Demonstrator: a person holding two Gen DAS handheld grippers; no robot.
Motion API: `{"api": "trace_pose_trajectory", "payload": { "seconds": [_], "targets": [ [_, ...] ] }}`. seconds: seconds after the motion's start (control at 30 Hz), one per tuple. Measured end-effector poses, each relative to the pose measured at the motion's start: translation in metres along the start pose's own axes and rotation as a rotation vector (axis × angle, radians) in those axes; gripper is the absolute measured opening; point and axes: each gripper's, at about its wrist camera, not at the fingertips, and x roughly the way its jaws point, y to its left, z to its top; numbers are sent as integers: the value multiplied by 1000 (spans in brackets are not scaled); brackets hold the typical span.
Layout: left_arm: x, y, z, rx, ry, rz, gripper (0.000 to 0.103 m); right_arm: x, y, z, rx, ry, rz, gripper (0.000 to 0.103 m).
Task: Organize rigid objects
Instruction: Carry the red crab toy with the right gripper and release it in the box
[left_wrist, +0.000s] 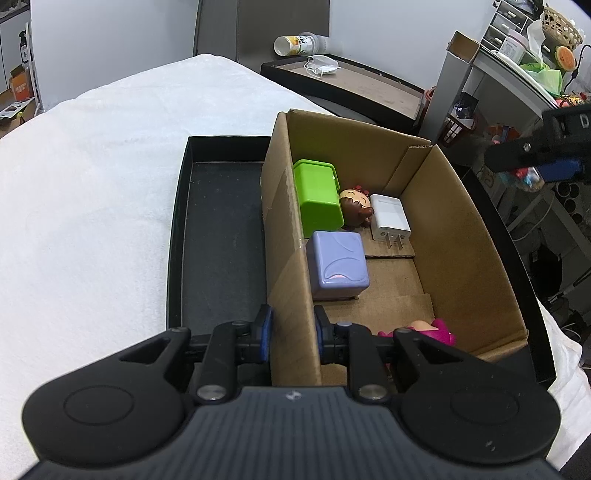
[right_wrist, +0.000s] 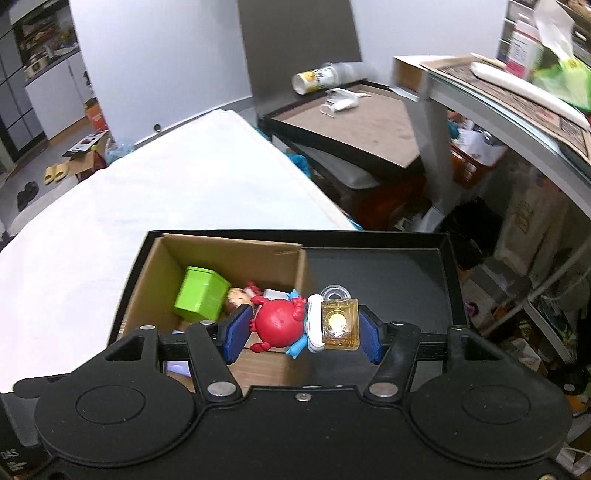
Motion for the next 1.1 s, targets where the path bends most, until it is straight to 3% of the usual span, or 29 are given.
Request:
{"api": "trace_pose_trajectory", "payload": {
  "seconds": [0.77,0.9,1.1],
  "targets": [
    [1,4,0,-12,0,-17,22,21,46,-3,-69,46,39,62],
    [1,4,1,-14,-3,-14,22,16,41,-5,-54,38,35,65],
    [1,2,2,5,4,-8,22,1,28,-15,-22,19,28,77]
  ]
}}
